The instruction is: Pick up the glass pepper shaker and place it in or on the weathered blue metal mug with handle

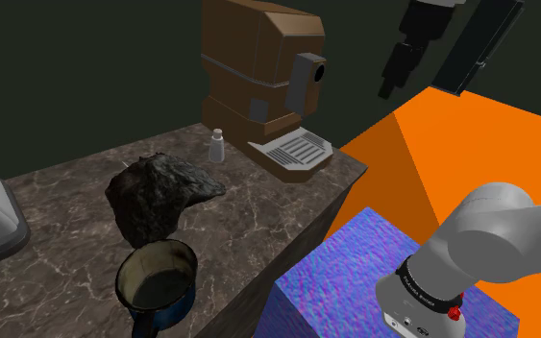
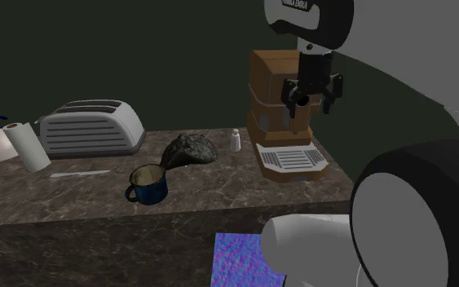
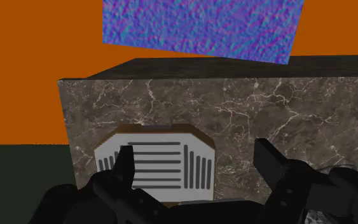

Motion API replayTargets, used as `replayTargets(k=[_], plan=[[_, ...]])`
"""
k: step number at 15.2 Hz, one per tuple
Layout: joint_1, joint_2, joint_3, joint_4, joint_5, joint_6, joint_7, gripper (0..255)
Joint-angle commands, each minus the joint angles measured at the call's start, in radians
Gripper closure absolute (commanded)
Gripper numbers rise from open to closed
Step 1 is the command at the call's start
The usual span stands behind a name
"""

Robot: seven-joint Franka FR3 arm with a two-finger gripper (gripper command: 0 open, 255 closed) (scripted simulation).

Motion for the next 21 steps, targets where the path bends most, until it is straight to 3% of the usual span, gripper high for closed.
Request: replayTargets(k=[1, 11, 21], plan=[[0.0, 0.0, 0.0, 0.0, 0.0, 0.0, 0.0, 0], [0.025, 0.273, 0.086, 0.009, 0.035, 0.269, 0.106, 0], [0.038, 0.612, 0.165, 0.151, 0.009, 0.468, 0.215, 0]])
